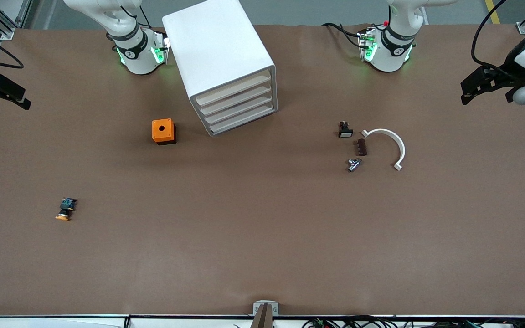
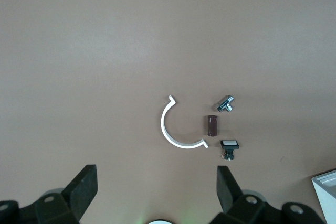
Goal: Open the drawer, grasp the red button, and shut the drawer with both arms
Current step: 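Move the left gripper from rest toward the white drawer unit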
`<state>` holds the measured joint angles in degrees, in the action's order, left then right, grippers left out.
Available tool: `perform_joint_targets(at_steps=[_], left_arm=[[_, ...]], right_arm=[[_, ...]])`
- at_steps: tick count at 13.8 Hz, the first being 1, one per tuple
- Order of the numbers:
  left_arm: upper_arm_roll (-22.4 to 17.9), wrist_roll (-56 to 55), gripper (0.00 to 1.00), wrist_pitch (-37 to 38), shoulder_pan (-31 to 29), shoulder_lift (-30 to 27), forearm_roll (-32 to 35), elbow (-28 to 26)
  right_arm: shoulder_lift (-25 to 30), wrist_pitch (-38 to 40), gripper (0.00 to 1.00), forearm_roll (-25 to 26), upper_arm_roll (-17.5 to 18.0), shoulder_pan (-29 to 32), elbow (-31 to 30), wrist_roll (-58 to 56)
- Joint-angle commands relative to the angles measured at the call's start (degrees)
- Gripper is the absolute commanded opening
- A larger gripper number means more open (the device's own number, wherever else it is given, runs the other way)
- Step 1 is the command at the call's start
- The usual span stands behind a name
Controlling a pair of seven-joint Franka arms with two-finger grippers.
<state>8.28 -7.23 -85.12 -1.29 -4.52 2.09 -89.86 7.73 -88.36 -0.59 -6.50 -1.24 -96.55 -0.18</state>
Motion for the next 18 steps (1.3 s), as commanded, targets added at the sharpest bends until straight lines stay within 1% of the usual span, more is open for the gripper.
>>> perform_joint_targets(at_steps=[1,2,4,6,8,9,10,12,15,16,18], left_arm=[[0.0,-0.2,1.0,1.1,0.1,1.2,0.2,1.8],[0.1,-0.1,1.0,1.1,0.1,1.2,0.1,2.0],[0.4,-0.7,1.0,1.1,0.8,3.2,0.1,2.7],[0.8,-0.7,1.0,1.2,0.9,6.5,0.1,4.2],[1.2,0.4,1.0,1.1,0.9,9.3,-0.1,4.3],[1.3,0.6,1.0,0.7,0.9,11.7,-0.8,4.3],[1.9,-0.6,1.0,-0.7,1.5,12.9,-0.9,4.1],[2.4,-1.6,1.0,-4.7,3.3,17.2,-0.8,4.1],[2.5,-6.2,1.0,-8.8,4.1,24.0,-0.9,4.4],[2.5,-8.7,1.0,-9.5,5.5,26.0,-1.1,4.8],[2.5,-20.1,1.0,-9.9,8.1,30.2,-3.3,6.9]], right_arm=[[1.4,-0.1,1.0,1.0,0.2,-0.4,-0.8,0.4],[1.4,-0.2,1.0,1.0,0.2,-0.4,-0.8,0.4],[1.4,-0.7,1.0,1.0,0.2,-0.5,-0.7,0.4],[1.5,-0.7,1.0,1.0,0.2,-0.4,-0.7,0.5],[1.5,-0.6,1.0,1.0,0.1,-0.3,-0.7,1.1],[1.5,-0.6,1.0,1.0,0.1,-0.4,-0.7,1.2],[1.5,-0.6,1.0,1.0,0.2,-0.4,-0.7,1.2],[1.5,-0.5,1.0,1.0,0.2,-0.4,-0.7,1.3],[1.5,-0.4,1.0,1.0,0.2,-0.4,-0.7,1.3],[1.5,-0.3,1.0,1.0,0.2,-0.4,-0.7,1.3],[1.5,-0.3,1.0,1.0,0.2,-0.4,-0.7,1.3]])
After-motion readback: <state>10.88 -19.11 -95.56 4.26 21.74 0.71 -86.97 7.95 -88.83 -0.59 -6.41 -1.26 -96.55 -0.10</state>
